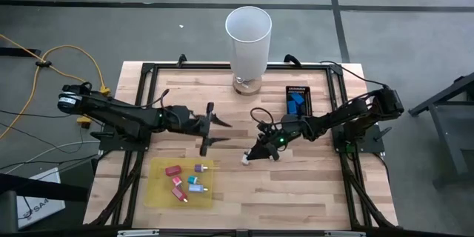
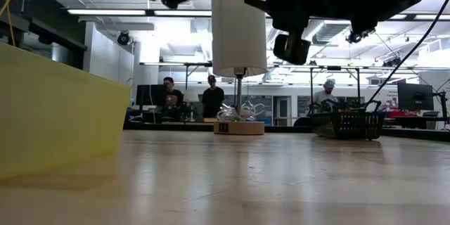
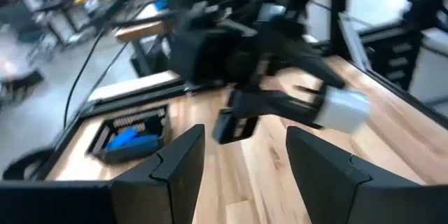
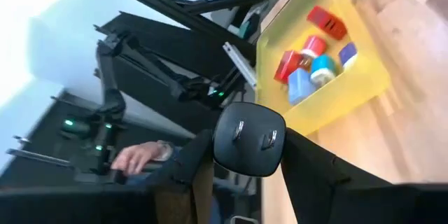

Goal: Pick & Place Office items
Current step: Put the white charger adapter into the yellow bin

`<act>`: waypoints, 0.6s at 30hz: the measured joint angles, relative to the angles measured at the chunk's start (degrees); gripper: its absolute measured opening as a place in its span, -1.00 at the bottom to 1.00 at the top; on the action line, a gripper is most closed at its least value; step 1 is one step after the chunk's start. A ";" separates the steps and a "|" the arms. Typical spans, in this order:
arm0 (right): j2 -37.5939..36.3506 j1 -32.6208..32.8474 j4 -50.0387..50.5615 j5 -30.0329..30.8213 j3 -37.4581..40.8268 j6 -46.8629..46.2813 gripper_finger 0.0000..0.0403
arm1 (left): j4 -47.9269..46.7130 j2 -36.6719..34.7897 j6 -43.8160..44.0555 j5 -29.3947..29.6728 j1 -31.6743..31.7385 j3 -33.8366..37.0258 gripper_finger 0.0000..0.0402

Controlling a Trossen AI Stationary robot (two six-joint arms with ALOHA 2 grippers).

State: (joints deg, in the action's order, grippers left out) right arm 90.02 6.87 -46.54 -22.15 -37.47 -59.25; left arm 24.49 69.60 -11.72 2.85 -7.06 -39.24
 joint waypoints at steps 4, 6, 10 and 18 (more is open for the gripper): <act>0.00 0.00 -0.04 -0.53 0.00 -2.86 -0.34 | 0.00 0.00 -6.81 0.00 -3.63 0.00 -0.03; 0.00 0.00 -0.73 -0.53 0.00 -3.99 -0.34 | 0.00 0.00 -9.99 0.01 -5.42 0.00 -0.03; 0.00 0.00 -3.02 -0.37 0.00 -6.32 -0.34 | 0.00 0.00 -15.28 1.34 -8.64 0.00 -0.03; 0.00 -0.06 -7.23 2.67 0.00 -8.39 -0.34 | 0.21 0.00 -24.98 12.92 -13.27 0.00 -0.03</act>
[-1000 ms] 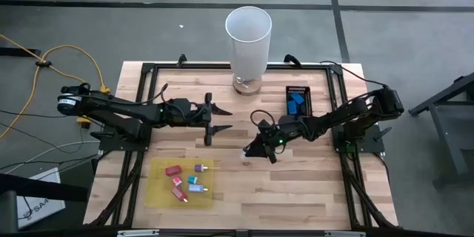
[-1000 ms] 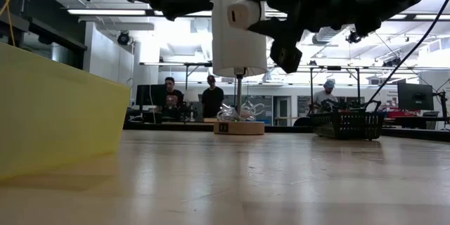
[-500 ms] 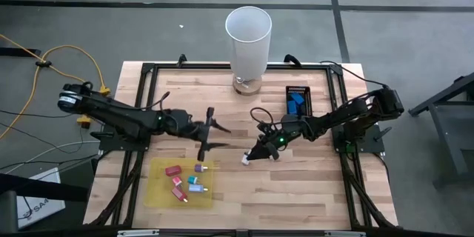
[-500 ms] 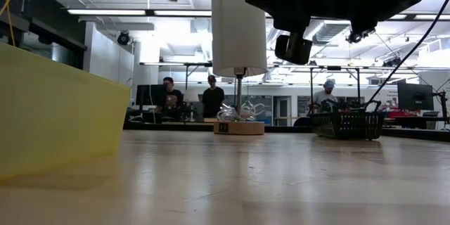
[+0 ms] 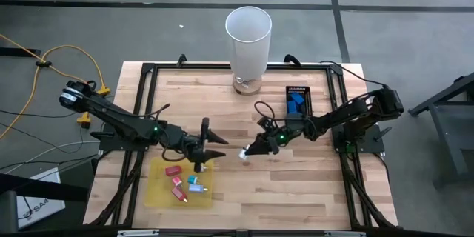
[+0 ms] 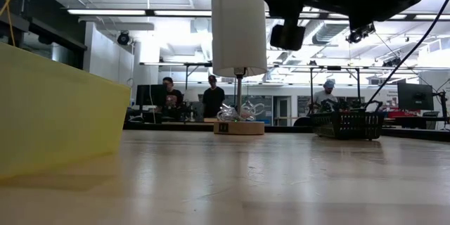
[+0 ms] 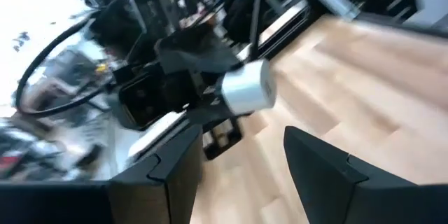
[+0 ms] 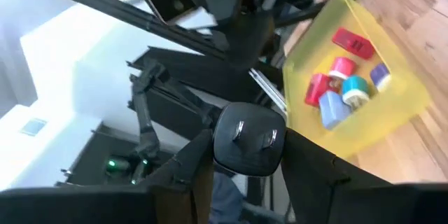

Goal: Pick & Place Office items
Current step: Put the white charger adapter into the yellow bin

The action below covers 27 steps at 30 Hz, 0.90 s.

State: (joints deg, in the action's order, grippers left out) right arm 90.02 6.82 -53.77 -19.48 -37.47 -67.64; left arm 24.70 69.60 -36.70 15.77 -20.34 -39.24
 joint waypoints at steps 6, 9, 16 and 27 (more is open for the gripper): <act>0.01 -0.56 -2.03 1.17 0.00 -1.62 -0.34 | 1.49 0.35 -12.25 2.84 -0.66 0.00 -0.03; 0.02 -0.59 -2.64 1.51 0.00 -2.55 -0.34 | 2.26 1.00 -16.39 2.85 -0.66 -0.02 -0.03; 0.04 -0.55 -5.44 1.50 0.00 -5.94 -0.34 | 4.48 3.78 -26.26 1.55 -0.61 -0.06 -0.03; 0.04 1.75 -8.82 1.08 0.00 -9.02 -0.34 | 14.59 7.52 -37.52 0.00 -0.47 -0.05 -0.04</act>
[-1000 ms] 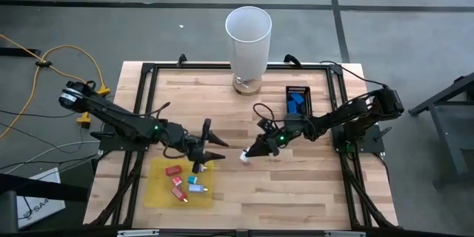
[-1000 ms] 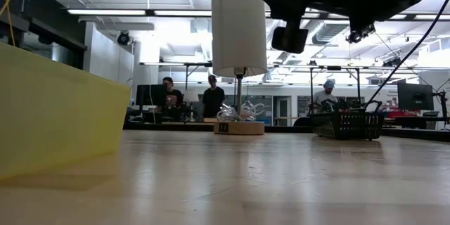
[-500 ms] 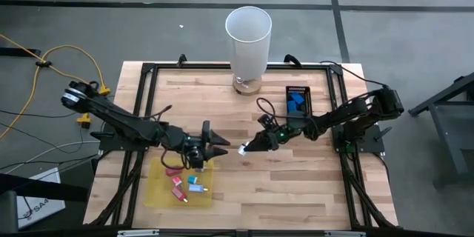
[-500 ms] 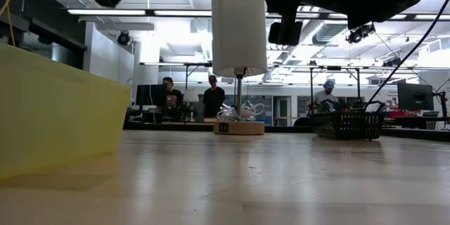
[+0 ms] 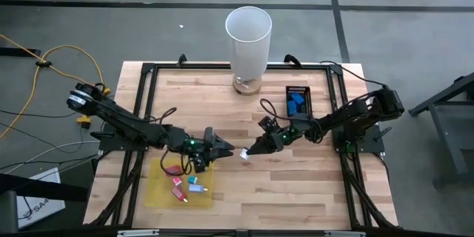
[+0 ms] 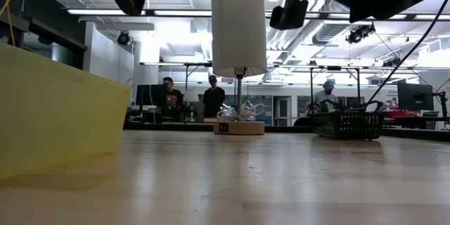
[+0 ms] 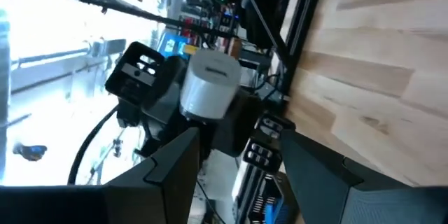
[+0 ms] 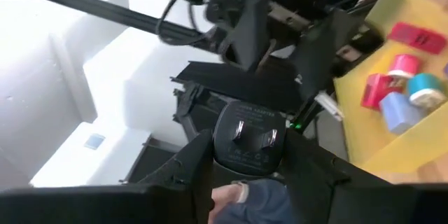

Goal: Pick & Place Office items
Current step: Put the white charger adapter into the yellow bin

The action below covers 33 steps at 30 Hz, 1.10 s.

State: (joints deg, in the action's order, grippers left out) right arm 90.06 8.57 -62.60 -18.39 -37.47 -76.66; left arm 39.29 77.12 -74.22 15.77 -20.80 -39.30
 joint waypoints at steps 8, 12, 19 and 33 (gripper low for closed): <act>0.00 1.68 -0.76 0.15 -0.02 -1.32 -0.34 | 5.92 1.40 -4.52 -5.97 0.22 0.03 -0.04; 0.00 2.21 -1.28 0.43 -0.02 -1.38 -0.34 | 7.60 2.45 -7.47 -7.47 0.61 0.04 -0.04; 0.00 2.76 -2.05 1.97 -0.04 -1.38 -0.34 | 8.88 3.39 -10.02 -11.79 1.74 0.10 -0.04; -0.01 3.07 -2.79 1.98 -0.04 -1.38 -0.34 | 11.56 3.39 -10.94 -21.96 5.41 0.07 -0.04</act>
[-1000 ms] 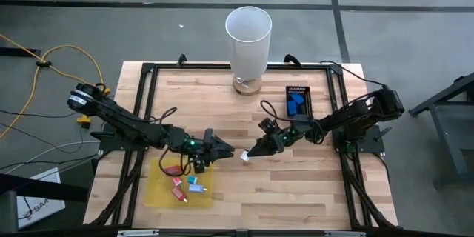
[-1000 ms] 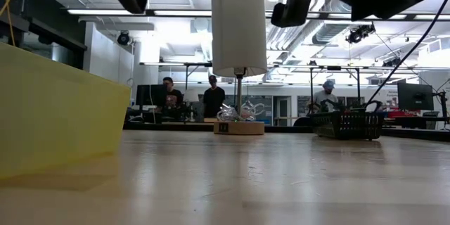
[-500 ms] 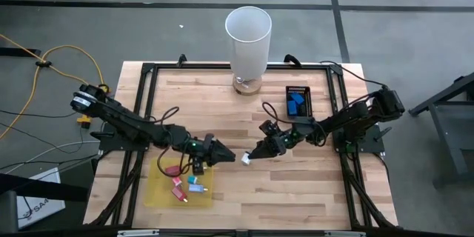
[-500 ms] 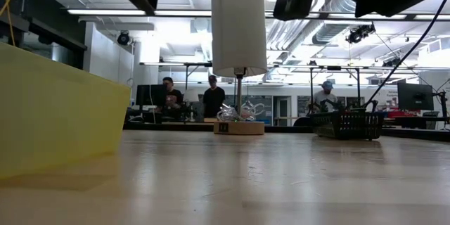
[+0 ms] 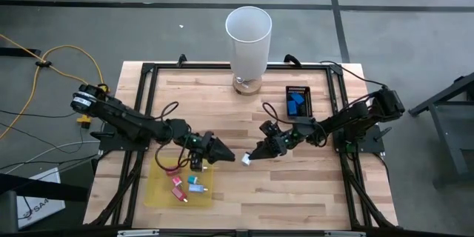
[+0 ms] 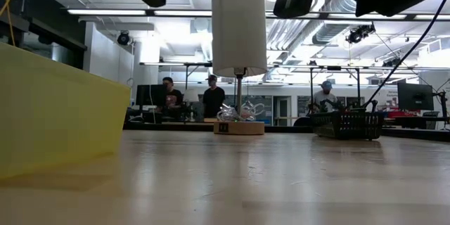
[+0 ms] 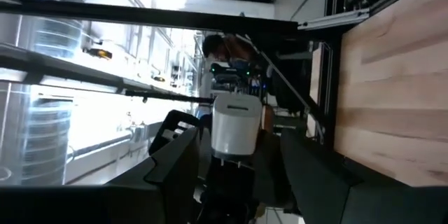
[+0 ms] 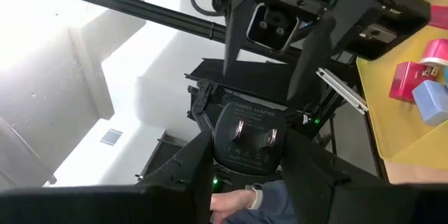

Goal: Pick & Place Office items
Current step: Put the white charger adapter into the yellow bin

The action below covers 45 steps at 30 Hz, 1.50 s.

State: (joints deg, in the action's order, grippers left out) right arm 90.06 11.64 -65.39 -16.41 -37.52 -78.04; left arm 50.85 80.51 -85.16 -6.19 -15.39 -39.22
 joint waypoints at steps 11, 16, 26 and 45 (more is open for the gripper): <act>0.01 0.00 0.04 0.21 0.00 0.00 -0.34 | 0.35 0.00 1.09 -3.37 1.57 0.00 -0.04; 0.01 0.00 0.07 0.99 0.00 0.02 -0.34 | 0.29 0.00 1.60 -3.38 1.57 0.00 -0.04; 0.01 0.58 0.12 1.14 0.00 0.02 -0.34 | 0.41 0.00 3.57 -5.60 1.57 -0.13 -0.04; 0.36 -0.09 1.95 3.35 -0.20 0.26 -0.34 | 0.42 0.00 3.79 -5.60 1.57 -0.13 -0.04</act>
State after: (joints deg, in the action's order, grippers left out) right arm 90.41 11.55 -63.43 -13.06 -37.72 -77.78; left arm 51.27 80.51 -81.37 -11.79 -13.82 -39.35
